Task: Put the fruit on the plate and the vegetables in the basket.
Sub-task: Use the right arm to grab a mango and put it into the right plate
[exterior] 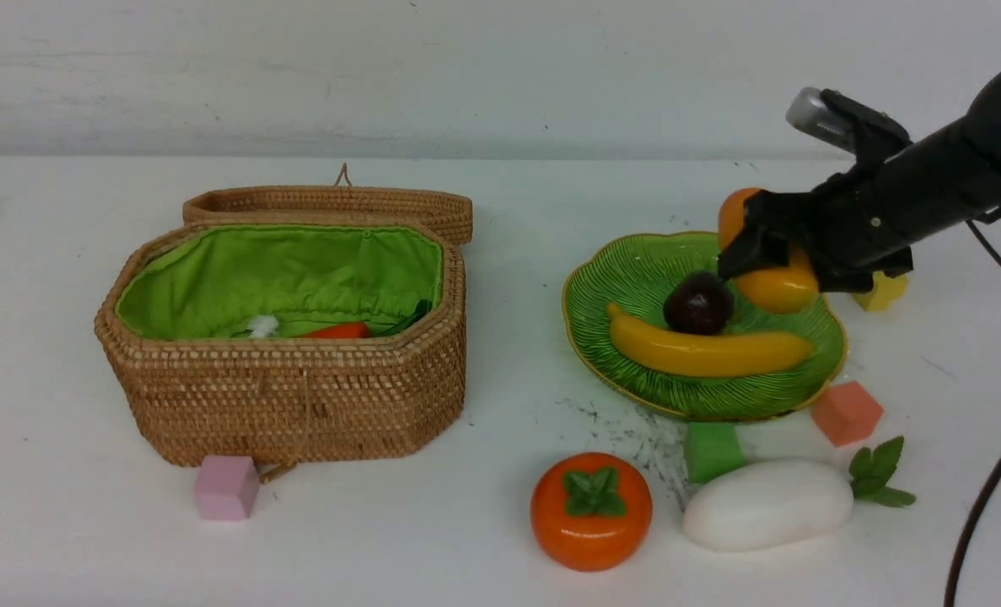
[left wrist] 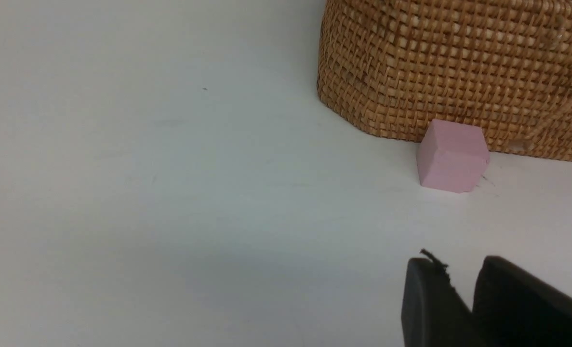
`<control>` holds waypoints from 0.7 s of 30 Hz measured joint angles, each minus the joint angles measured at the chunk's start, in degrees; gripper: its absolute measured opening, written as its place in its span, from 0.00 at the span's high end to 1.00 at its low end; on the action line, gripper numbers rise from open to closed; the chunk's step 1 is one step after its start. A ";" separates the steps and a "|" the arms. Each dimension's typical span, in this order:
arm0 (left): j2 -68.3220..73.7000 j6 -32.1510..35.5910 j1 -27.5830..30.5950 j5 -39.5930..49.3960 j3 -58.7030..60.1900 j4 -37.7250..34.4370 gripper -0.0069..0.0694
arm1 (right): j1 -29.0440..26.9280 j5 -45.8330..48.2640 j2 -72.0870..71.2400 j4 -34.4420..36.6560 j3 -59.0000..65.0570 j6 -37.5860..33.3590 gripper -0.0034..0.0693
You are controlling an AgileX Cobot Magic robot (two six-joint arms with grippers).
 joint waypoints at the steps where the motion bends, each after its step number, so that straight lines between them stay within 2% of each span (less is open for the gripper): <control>1: 0.00 0.00 0.00 0.00 0.00 0.00 0.72 | -0.07 0.00 0.62 0.00 -0.39 0.15 0.23; 6: 0.00 0.00 0.00 0.00 0.00 0.00 0.72 | -2.24 -0.03 5.49 -0.06 -2.42 1.11 0.23; 16: 0.00 0.00 0.00 0.00 0.00 0.00 0.71 | -2.34 2.25 7.71 -0.21 -3.04 1.29 0.23; 18: 0.00 0.00 0.00 0.00 0.00 0.00 0.71 | -2.34 3.29 7.71 -0.21 -3.10 1.29 0.21; 21: 0.00 0.00 0.00 0.00 0.00 0.00 0.71 | -2.29 5.80 7.84 -0.60 -3.10 1.29 0.11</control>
